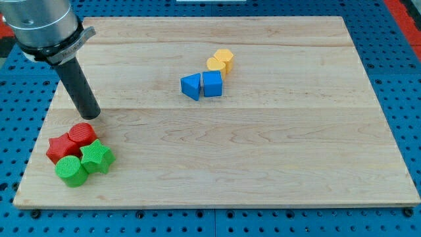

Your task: Point your arm at the blue triangle

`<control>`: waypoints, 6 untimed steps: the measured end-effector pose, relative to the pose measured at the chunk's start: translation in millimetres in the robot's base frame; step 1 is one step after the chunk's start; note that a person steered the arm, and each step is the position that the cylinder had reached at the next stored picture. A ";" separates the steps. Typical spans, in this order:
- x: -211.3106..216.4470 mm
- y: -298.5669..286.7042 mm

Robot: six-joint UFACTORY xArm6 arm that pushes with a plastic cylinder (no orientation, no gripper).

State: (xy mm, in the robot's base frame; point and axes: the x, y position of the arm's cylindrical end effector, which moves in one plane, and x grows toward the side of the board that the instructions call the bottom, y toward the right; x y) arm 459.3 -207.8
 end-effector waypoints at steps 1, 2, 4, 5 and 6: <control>0.0 0.0; 0.0 2.3; 0.0 14.6; 0.0 23.5; -0.4 23.5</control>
